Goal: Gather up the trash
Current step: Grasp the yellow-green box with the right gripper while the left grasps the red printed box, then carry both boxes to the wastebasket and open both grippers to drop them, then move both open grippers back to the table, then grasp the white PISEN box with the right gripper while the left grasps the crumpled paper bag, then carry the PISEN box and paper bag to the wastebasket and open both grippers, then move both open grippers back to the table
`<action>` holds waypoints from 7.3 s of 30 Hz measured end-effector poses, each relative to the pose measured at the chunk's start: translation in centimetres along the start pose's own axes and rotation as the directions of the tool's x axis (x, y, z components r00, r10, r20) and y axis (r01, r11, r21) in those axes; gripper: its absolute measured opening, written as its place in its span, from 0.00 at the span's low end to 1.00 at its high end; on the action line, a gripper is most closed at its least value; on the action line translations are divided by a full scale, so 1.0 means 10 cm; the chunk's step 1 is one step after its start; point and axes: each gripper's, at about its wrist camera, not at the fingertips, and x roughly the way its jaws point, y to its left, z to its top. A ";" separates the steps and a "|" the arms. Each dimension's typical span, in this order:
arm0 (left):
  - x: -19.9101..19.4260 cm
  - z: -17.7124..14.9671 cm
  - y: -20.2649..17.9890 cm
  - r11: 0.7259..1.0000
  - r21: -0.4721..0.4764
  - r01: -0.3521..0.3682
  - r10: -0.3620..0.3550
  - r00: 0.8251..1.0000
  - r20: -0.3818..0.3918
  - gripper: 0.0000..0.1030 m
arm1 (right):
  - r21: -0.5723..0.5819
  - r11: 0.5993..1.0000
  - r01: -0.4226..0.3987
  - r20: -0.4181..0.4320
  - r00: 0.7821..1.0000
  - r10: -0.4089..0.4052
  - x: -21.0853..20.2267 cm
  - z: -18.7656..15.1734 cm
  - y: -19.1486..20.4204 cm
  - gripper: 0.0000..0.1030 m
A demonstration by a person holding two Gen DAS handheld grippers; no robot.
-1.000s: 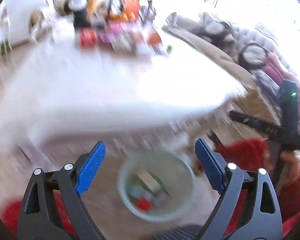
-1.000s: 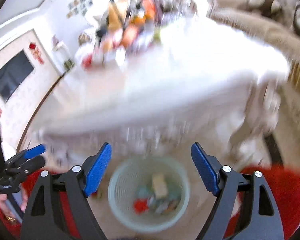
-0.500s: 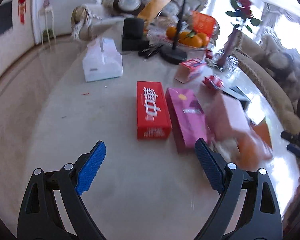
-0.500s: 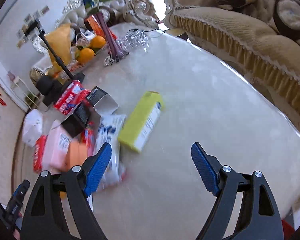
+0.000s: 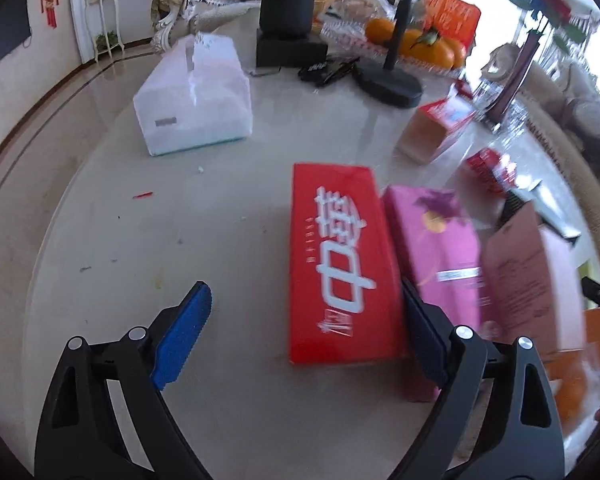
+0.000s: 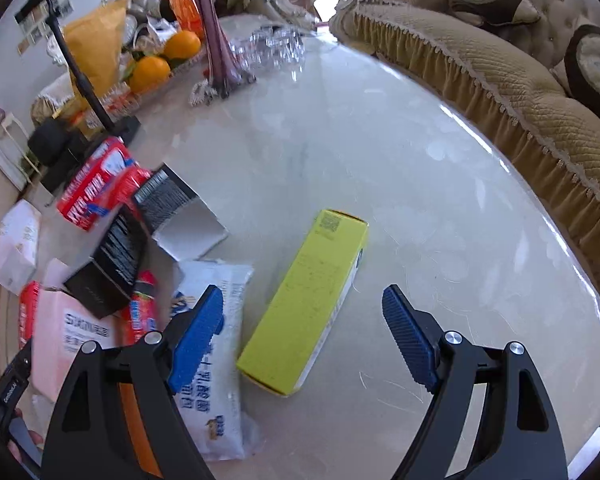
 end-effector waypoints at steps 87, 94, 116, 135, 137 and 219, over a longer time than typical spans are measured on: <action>-1.89 -3.66 -0.24 0.830 0.227 0.510 -0.479 0.859 -0.179 0.81 | -0.244 0.836 -0.492 -0.061 0.868 0.493 -1.64 -3.24 -1.14 0.72; -2.07 -2.48 -0.23 0.920 0.254 0.298 -0.332 0.938 0.101 0.81 | -0.333 0.811 -0.482 0.125 0.829 0.545 -1.84 -2.42 -0.77 0.72; -0.74 -0.71 -0.38 0.951 0.125 0.284 -0.280 0.959 -0.046 0.81 | -0.443 0.859 -0.257 0.005 0.957 0.289 -0.61 -1.48 0.91 0.72; -0.46 -0.70 -0.68 0.971 0.123 0.204 -0.200 0.979 -0.046 0.81 | -0.450 0.821 -0.352 -0.066 0.930 0.363 -0.65 -1.31 0.39 0.53; -0.47 -0.72 -0.71 0.971 0.133 0.198 -0.194 0.980 -0.046 0.81 | -0.419 0.824 -0.381 -0.070 0.919 0.389 -0.68 -1.32 0.27 0.53; -1.49 -3.87 -0.19 0.923 0.197 0.330 -0.318 0.944 -0.094 0.81 | -0.105 0.861 -0.498 -0.112 0.866 0.487 -1.19 -3.47 -1.09 0.78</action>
